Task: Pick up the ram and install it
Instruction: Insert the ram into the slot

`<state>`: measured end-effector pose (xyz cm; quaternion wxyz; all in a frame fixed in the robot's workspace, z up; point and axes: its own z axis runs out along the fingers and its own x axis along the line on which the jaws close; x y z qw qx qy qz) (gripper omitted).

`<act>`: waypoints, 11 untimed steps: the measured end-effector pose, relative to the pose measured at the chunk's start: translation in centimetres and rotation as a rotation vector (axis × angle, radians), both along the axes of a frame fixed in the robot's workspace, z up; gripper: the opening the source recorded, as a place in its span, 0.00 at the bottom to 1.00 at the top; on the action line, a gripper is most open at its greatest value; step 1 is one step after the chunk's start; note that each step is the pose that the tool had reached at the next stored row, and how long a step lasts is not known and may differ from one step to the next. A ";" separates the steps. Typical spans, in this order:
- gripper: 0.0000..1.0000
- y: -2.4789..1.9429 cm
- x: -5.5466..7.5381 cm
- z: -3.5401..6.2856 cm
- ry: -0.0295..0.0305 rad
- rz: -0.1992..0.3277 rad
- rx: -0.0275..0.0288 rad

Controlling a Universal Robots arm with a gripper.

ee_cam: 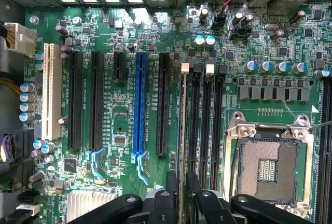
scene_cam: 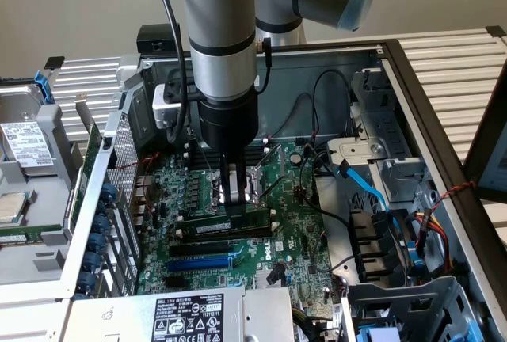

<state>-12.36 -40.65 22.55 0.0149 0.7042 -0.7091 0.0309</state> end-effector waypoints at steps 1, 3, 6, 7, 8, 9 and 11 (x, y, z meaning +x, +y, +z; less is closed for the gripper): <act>0.22 0.00 0.0 0.07 0.0000 0.000 -0.0001; 0.22 0.00 0.0 0.23 -0.0002 0.000 0.0000; 0.22 0.01 0.0 0.24 -0.0104 0.000 0.0001; 0.22 0.00 0.0 0.25 -0.0179 0.000 -0.0001; 0.22 0.01 0.0 0.25 -0.0243 0.000 0.0000; 0.22 0.01 0.0 0.24 -0.0272 0.000 0.0002; 0.22 0.01 0.0 0.24 -0.0303 0.000 0.0001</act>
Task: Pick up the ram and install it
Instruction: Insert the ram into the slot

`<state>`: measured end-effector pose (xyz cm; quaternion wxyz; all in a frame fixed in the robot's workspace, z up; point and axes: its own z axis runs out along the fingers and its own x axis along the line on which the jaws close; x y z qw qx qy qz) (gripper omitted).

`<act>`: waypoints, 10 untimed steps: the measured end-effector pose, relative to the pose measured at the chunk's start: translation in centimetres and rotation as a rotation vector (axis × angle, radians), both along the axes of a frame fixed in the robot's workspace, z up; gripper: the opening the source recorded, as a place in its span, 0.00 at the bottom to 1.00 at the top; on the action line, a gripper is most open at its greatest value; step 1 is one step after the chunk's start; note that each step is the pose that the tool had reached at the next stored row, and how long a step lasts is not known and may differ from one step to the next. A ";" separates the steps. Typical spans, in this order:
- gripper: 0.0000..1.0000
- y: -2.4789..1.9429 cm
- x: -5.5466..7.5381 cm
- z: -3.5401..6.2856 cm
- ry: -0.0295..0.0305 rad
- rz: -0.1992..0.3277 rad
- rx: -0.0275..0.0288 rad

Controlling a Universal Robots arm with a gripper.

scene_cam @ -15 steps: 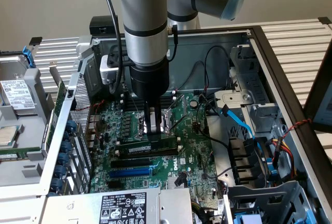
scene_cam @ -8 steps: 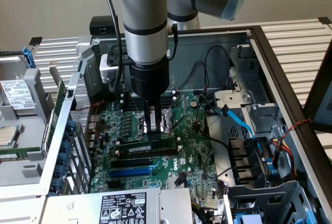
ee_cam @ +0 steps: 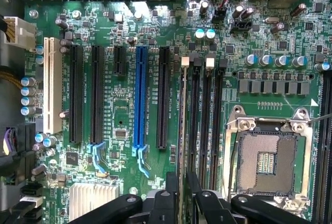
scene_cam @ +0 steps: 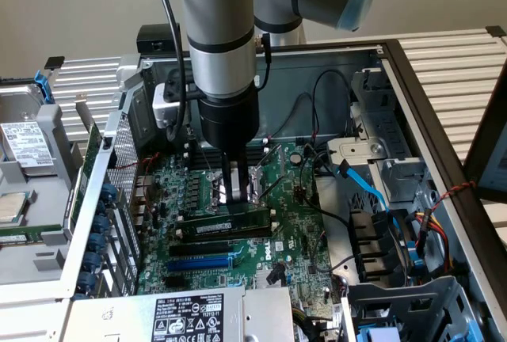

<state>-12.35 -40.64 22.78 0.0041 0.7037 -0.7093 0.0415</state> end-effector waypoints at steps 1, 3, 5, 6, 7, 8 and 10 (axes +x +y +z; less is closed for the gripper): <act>0.22 0.00 0.0 0.01 -0.0012 0.000 -0.0001; 0.22 0.00 -0.1 0.01 -0.0051 0.000 -0.0002; 0.22 0.00 -0.1 0.01 -0.0074 0.000 -0.0002; 0.20 0.00 -0.1 0.01 -0.0080 0.000 -0.0002; 0.20 0.00 -0.1 0.01 -0.0083 0.000 0.0000; 0.13 0.00 -0.2 0.00 -0.0084 0.000 0.0000; 0.12 -0.03 -0.2 0.08 -0.0083 0.000 -0.0002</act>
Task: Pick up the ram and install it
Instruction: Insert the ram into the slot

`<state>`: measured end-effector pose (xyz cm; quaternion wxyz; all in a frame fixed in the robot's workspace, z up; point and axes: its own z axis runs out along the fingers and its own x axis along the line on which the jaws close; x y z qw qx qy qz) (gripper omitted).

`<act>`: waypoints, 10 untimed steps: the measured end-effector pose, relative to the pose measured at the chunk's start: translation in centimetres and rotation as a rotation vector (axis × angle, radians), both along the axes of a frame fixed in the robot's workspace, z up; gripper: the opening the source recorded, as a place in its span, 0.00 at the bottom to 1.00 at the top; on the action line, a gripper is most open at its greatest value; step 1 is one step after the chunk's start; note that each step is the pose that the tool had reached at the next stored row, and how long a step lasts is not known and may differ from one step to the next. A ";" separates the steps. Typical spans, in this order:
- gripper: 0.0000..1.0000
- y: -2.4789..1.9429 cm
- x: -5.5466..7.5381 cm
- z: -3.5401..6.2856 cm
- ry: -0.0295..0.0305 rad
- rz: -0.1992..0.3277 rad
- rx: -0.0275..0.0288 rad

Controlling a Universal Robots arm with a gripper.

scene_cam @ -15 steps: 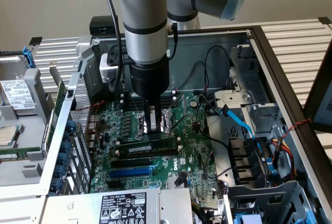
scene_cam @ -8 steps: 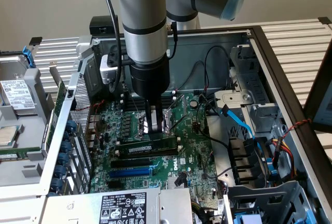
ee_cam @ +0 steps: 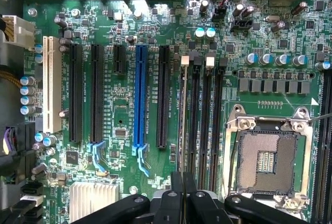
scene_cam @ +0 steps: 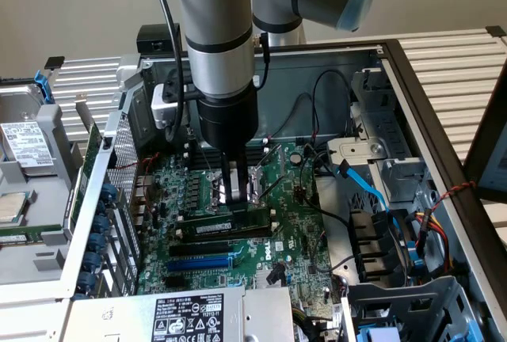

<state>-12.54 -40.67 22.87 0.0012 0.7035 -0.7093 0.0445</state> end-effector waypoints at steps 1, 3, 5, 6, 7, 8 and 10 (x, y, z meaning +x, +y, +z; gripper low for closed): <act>0.12 -0.02 0.0 0.18 0.0000 0.000 -0.0001; 0.12 -0.05 0.0 0.76 -0.0002 -0.002 0.0001; 0.12 -0.07 0.0 1.15 -0.0012 -0.003 -0.0001; 0.12 -0.07 0.0 1.32 -0.0028 -0.005 0.0002; 0.12 -0.07 0.0 1.49 -0.0039 -0.007 0.0004; 0.12 -0.07 0.0 1.64 -0.0043 -0.009 0.0004; 0.12 -0.07 0.0 1.74 -0.0046 -0.018 0.0005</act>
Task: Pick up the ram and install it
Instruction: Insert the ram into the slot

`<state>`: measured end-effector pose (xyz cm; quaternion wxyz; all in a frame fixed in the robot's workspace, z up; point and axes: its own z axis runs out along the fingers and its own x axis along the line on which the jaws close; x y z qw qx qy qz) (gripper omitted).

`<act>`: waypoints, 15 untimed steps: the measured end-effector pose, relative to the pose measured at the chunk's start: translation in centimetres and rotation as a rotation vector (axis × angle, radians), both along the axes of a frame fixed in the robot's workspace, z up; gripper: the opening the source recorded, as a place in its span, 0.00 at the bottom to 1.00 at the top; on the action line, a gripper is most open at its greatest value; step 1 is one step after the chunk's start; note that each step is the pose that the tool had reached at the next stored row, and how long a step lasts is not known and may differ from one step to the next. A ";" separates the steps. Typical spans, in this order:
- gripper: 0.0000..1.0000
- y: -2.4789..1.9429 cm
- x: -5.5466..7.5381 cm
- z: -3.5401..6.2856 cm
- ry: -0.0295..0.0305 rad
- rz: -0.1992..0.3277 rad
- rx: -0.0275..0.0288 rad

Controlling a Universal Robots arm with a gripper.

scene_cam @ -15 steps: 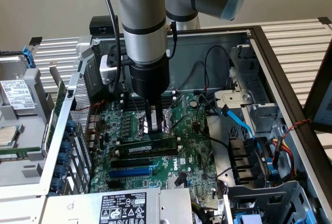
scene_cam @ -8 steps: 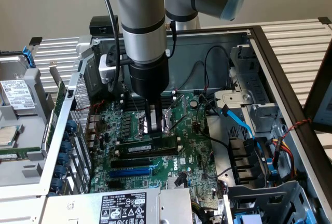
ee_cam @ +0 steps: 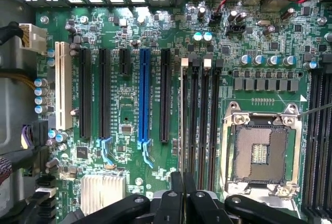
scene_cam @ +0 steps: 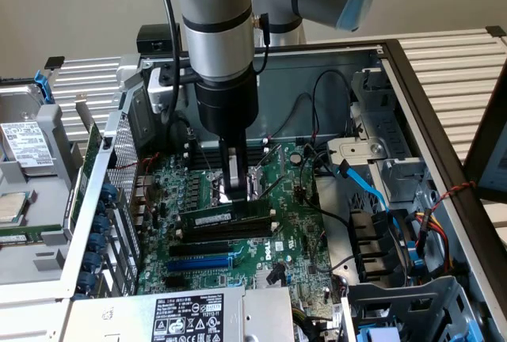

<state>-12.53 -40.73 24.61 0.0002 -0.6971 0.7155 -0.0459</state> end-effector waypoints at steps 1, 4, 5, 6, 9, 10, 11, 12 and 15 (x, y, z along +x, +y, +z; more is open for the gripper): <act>0.12 0.00 0.0 0.01 -0.0002 -0.007 0.0002; 0.12 -0.01 0.0 0.03 0.0001 -0.033 -0.0001; 0.12 0.00 0.0 0.03 0.0003 -0.036 -0.0001; 0.12 0.00 0.0 0.02 0.0008 -0.038 -0.0001; 0.12 0.00 0.1 0.11 0.0138 -0.039 -0.0005; 0.12 0.00 0.1 0.17 0.0227 -0.039 -0.0005; 0.12 0.00 0.1 0.22 0.0317 -0.039 -0.0006; 0.12 0.00 0.3 0.24 0.0382 -0.039 -0.0007; 0.12 -0.01 0.4 0.24 0.0422 -0.044 -0.0006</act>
